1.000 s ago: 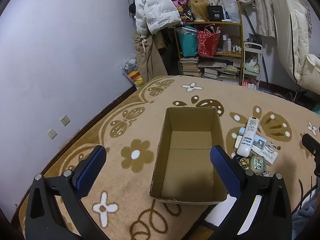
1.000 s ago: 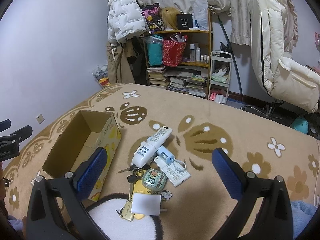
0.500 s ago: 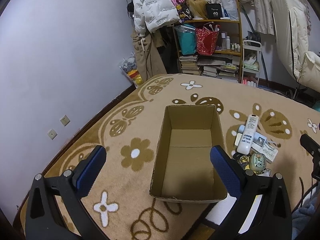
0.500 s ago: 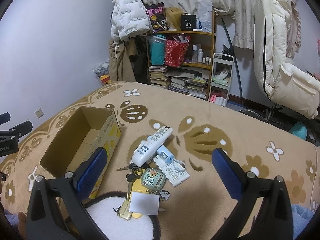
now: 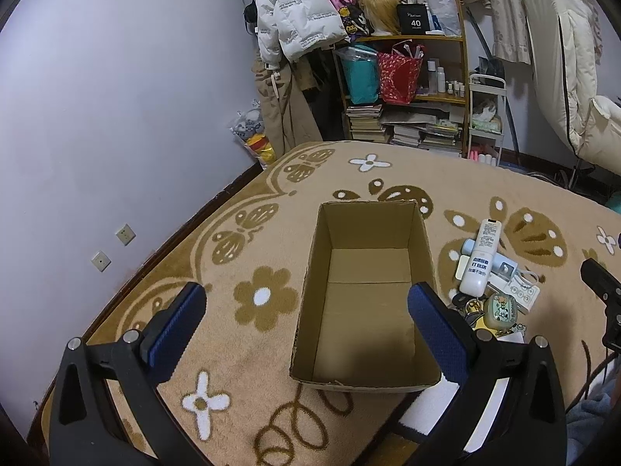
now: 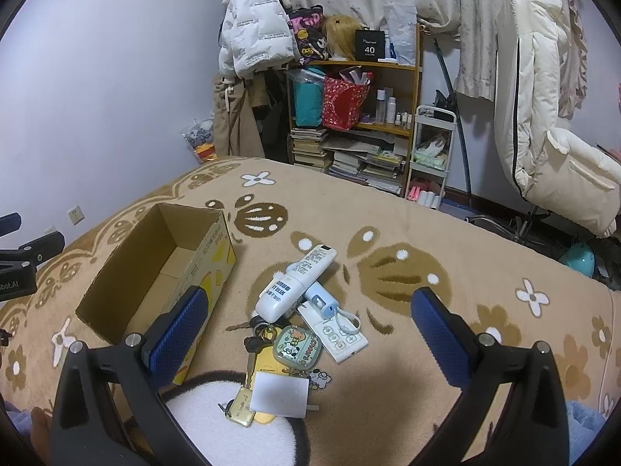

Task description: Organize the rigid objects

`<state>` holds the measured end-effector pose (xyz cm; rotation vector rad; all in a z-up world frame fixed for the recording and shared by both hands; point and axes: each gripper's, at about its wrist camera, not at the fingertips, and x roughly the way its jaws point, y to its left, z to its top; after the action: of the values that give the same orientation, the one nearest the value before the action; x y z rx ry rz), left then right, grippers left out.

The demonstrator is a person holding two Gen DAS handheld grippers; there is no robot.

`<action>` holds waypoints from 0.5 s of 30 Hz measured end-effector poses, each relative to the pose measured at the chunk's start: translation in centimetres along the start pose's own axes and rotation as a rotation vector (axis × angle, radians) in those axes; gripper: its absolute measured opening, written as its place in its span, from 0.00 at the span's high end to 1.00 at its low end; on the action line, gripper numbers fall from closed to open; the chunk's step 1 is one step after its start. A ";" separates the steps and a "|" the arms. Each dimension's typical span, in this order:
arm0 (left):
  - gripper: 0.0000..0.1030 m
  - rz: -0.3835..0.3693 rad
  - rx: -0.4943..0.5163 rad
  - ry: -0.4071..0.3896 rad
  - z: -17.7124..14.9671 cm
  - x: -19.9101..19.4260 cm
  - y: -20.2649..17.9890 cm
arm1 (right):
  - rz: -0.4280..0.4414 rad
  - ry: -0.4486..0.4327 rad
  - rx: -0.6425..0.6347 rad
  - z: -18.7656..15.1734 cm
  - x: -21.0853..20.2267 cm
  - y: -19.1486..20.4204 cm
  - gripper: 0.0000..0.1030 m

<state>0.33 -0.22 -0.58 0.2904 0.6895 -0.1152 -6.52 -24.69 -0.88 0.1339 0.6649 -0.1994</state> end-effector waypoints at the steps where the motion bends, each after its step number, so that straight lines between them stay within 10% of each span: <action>1: 0.00 -0.001 0.000 -0.001 0.0 0.0 0.0 | -0.001 0.000 -0.001 0.0 0.0 0.0 0.00; 15: 0.00 0.003 0.000 0.003 -0.2 0.0 0.1 | -0.008 -0.004 -0.009 -0.1 0.0 0.2 0.00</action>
<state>0.26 -0.11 -0.70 0.2920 0.6924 -0.1119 -6.52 -24.45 -0.94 0.1220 0.6619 -0.2037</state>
